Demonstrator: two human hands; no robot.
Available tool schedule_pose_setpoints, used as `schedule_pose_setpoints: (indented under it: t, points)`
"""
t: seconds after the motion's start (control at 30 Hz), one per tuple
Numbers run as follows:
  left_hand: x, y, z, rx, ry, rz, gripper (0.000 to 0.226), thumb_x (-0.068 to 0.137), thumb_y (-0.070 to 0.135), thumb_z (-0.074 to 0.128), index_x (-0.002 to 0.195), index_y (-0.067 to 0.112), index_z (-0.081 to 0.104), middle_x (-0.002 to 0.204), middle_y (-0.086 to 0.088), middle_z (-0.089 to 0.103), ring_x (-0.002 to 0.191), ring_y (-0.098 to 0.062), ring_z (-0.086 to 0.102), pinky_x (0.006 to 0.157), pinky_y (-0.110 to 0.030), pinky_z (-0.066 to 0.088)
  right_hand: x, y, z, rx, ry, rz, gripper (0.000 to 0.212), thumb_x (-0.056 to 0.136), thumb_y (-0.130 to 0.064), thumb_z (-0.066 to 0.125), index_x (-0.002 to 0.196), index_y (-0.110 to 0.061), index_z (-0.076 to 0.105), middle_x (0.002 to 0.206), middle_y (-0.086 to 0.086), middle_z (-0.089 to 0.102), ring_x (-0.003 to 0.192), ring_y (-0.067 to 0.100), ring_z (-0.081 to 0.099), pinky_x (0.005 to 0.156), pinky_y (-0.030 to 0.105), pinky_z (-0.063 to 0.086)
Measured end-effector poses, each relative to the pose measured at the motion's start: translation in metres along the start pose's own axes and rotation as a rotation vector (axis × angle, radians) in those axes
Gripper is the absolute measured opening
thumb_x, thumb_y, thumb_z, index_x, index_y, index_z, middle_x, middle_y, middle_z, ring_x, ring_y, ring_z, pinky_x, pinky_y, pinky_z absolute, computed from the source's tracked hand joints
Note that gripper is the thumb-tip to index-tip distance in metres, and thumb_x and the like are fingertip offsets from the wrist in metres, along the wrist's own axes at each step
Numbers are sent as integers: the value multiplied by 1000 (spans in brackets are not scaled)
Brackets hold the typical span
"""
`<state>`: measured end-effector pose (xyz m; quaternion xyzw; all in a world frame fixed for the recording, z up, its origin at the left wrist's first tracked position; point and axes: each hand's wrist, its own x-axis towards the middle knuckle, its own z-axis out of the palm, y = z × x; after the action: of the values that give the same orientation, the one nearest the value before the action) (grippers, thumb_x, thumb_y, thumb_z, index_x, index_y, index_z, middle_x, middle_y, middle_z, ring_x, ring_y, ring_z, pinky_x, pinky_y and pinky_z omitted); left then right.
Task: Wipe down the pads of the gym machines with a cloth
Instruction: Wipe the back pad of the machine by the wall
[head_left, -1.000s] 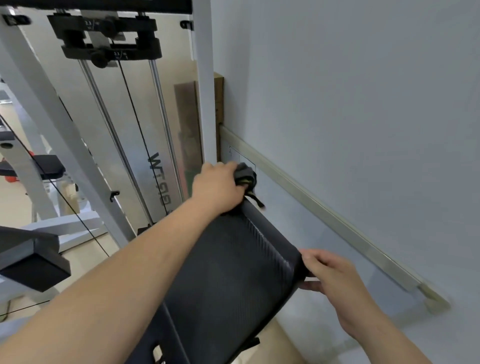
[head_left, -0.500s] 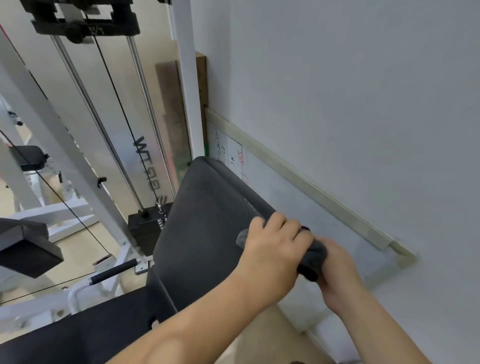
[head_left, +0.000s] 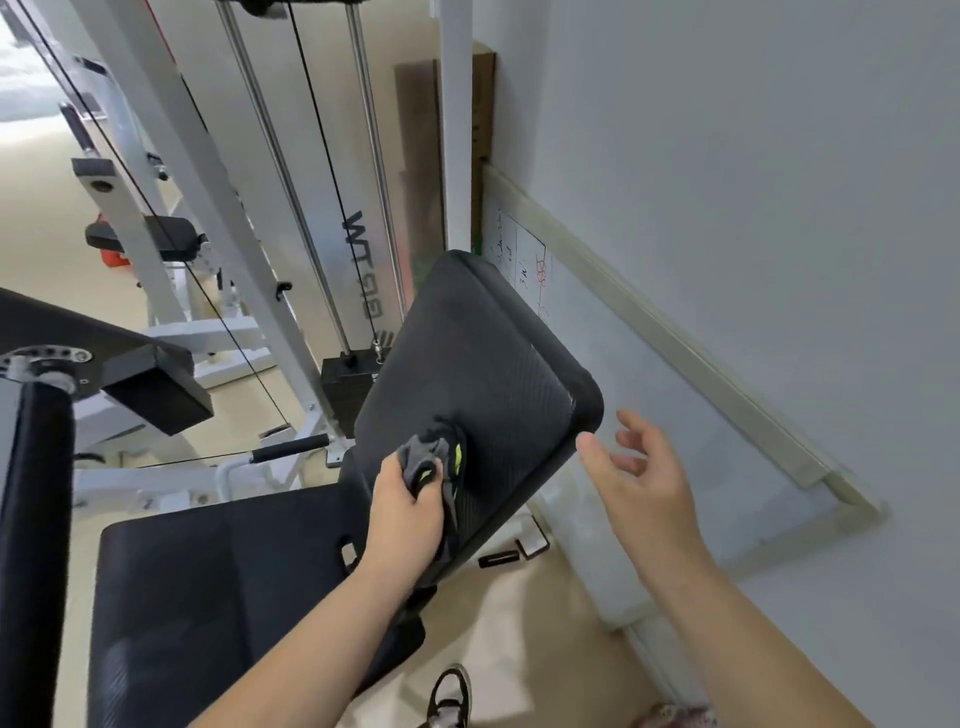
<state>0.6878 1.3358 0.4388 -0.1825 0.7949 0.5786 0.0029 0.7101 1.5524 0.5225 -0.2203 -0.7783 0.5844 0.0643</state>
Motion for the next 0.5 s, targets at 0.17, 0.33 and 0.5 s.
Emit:
schedule_pose_setpoints:
  t: [0.17, 0.33, 0.5]
  points:
    - [15, 84, 12, 1, 86, 398, 31, 98, 32, 61, 128, 29, 55, 123, 7, 55, 116, -8, 51, 101, -28, 42, 28, -26, 22, -111, -2, -251, 44, 91, -42, 73, 132, -33, 63, 124, -13, 52, 117, 3, 55, 101, 31, 48]
    - [19, 97, 47, 202, -20, 736, 54, 82, 23, 62, 136, 20, 53, 134, -2, 46, 116, -25, 46, 98, -43, 46, 32, -17, 41, -98, 189, -404, 21, 88, -15, 77, 87, -35, 70, 102, -9, 64, 97, 5, 65, 81, 23, 56]
    - [36, 36, 38, 179, -109, 700, 52, 78, 31, 52, 128, 19, 58, 129, -4, 51, 117, -25, 48, 99, -44, 48, 28, -19, 51, 14, 253, -298, 17, 91, -18, 76, 98, -32, 79, 107, -13, 67, 105, 4, 66, 77, 15, 52]
